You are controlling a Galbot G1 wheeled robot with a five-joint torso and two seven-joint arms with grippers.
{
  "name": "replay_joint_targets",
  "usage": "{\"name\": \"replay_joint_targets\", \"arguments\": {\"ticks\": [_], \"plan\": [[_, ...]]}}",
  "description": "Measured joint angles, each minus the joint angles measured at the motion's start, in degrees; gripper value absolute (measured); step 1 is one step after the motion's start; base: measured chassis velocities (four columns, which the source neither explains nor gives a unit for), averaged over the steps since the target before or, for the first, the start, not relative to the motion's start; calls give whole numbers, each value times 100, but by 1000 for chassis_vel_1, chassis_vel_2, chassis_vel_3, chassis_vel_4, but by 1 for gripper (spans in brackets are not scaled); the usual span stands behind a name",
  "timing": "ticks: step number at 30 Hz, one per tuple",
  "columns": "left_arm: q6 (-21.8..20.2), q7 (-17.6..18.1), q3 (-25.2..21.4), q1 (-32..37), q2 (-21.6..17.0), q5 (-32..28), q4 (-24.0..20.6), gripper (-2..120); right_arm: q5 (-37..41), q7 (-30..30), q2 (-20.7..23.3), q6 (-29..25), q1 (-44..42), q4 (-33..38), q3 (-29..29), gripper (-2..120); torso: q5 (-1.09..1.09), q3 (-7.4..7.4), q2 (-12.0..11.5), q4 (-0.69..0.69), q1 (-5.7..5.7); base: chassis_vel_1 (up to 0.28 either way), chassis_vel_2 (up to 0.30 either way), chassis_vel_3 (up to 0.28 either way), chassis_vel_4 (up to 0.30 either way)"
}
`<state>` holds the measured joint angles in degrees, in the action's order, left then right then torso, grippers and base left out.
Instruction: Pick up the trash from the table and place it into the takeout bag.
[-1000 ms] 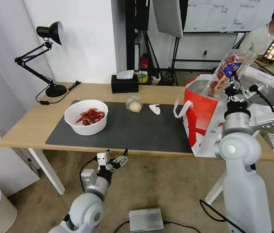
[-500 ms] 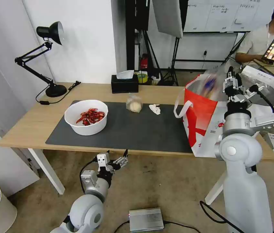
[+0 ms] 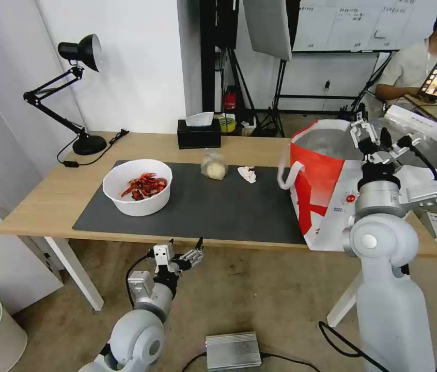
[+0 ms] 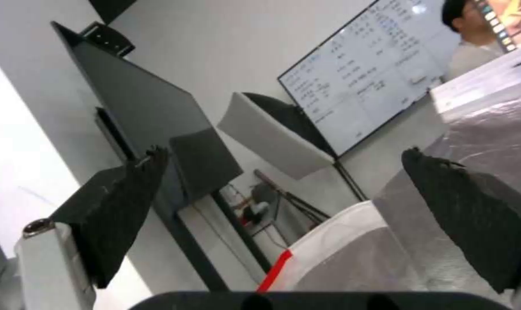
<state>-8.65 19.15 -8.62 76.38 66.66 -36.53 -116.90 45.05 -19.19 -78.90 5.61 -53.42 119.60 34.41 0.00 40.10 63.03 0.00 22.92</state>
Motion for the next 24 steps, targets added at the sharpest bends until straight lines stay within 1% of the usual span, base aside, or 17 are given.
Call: {"name": "replay_joint_targets", "arguments": {"ticks": [10,13,14,17,18,21,24], "plan": [[-1,3,-23,-13,-5,-15,-12,100,279,387,35,-12,0,126,-42,100,0,0,0,0,0,0,0,0,0],[-1,3,-40,-14,-13,-19,-27,100,424,772,127,-7,-58,212,-91,100,0,0,0,0,0,0,0,0,0],[-1,3,-40,-14,-13,-19,-27,100,424,772,127,-7,-58,212,-91,100,0,0,0,0,0,0,0,0,0],[14,1,-48,-14,-14,-21,-28,100,571,1261,284,119,-207,321,-154,100,0,0,0,0,0,0,0,0,0],[14,1,-48,-14,-14,-21,-28,100,571,1261,284,119,-207,321,-154,100,0,0,0,0,0,0,0,0,0],[25,-5,-53,-23,-12,-21,-28,100,595,1687,504,258,-394,426,-261,100,0,0,0,0,0,0,0,0,0],[28,-7,-60,-29,-18,-21,-27,100,595,1847,597,361,-478,486,-299,100,0,0,0,0,0,0,0,0,0]]}}
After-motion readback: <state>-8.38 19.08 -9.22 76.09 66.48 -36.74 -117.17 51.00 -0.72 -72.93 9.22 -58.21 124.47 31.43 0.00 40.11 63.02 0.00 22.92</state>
